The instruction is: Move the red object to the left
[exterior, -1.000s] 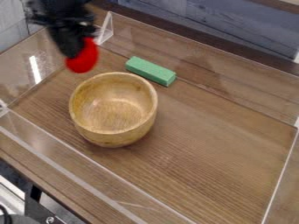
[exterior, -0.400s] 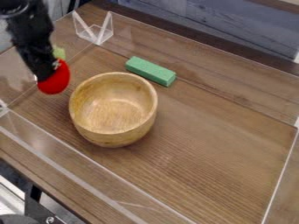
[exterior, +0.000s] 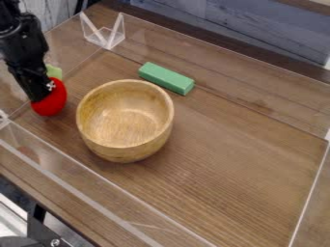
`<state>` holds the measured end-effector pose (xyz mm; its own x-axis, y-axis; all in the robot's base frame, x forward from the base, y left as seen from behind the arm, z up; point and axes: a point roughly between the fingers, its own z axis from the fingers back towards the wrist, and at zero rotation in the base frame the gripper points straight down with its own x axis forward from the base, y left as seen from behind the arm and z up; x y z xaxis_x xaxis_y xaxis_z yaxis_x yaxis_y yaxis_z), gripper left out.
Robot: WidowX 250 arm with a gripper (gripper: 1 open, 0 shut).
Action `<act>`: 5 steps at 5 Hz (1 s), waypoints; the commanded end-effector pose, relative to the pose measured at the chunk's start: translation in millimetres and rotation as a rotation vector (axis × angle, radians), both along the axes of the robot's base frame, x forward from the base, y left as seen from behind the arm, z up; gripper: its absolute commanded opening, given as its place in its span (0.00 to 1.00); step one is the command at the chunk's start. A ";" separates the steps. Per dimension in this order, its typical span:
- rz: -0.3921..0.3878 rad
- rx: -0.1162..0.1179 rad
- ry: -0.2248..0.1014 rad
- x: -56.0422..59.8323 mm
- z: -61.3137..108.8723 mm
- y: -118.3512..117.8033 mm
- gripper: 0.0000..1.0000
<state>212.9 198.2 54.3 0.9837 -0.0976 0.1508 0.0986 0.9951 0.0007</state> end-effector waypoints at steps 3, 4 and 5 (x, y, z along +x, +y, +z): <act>0.000 0.016 0.002 18.8 -3.5 -17.1 0.00; -0.001 0.006 0.007 25.3 -5.0 -12.2 0.00; -0.020 -0.005 0.013 21.3 -18.2 -18.9 1.00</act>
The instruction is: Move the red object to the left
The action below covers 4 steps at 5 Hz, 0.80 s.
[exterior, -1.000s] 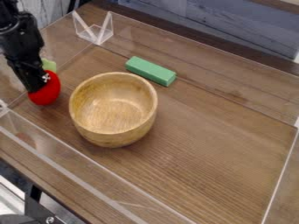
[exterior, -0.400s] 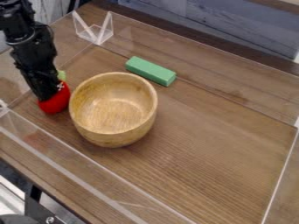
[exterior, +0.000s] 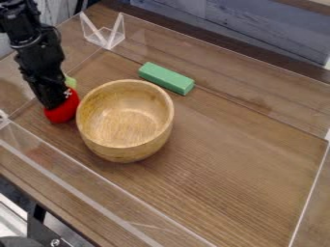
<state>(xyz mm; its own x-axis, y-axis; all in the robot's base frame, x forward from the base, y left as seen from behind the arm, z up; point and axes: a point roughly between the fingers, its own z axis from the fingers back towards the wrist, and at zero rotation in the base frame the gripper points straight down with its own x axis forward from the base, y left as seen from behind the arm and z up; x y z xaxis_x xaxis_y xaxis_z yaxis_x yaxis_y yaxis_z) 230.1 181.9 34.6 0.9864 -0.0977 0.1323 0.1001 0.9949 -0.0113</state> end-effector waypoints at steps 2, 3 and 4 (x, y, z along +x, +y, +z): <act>-0.009 -0.021 -0.001 8.9 -11.5 -5.7 1.00; 0.024 -0.033 -0.002 16.7 -11.6 3.8 1.00; -0.005 -0.049 -0.003 30.9 -3.3 5.6 1.00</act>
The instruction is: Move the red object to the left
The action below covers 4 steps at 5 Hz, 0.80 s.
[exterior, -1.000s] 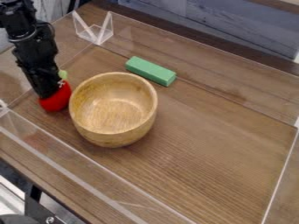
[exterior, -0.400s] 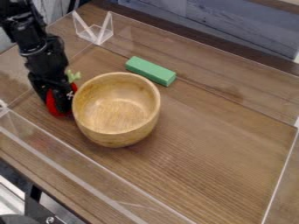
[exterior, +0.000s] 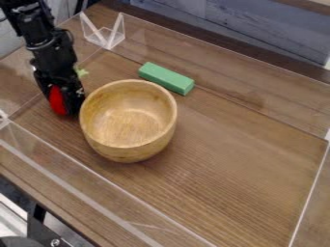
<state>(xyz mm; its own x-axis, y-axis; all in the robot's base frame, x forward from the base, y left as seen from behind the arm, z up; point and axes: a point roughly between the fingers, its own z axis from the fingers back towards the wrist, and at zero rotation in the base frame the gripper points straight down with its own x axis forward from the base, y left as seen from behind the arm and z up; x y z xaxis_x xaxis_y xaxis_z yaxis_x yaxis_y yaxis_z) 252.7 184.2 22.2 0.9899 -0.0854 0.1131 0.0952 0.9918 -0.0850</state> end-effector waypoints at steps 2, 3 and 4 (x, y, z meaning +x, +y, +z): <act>-0.043 -0.008 -0.025 15.0 21.7 16.8 1.00; -0.051 -0.028 -0.022 8.3 27.0 28.6 1.00; -0.050 -0.032 -0.033 8.7 31.3 25.0 1.00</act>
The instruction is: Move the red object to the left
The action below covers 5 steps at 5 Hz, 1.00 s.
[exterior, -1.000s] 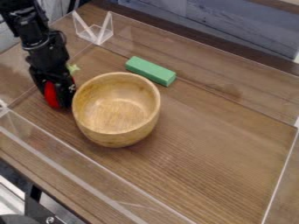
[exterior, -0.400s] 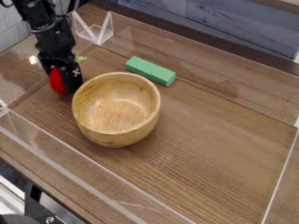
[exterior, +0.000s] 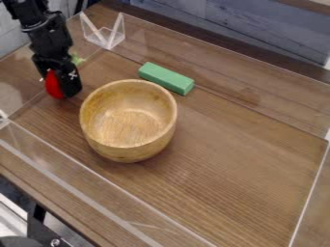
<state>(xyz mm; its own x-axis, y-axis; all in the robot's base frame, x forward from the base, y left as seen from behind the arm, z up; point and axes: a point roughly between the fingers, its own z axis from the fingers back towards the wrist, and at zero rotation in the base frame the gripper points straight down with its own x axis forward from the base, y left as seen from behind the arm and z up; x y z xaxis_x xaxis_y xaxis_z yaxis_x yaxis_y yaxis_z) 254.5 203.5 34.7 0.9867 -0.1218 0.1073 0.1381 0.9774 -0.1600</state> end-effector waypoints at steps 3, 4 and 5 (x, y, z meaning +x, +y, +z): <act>0.046 0.027 -0.061 10.0 31.9 10.6 1.00; 0.045 0.018 -0.050 7.1 32.4 9.7 1.00; 0.051 0.010 -0.043 -0.4 33.0 14.4 1.00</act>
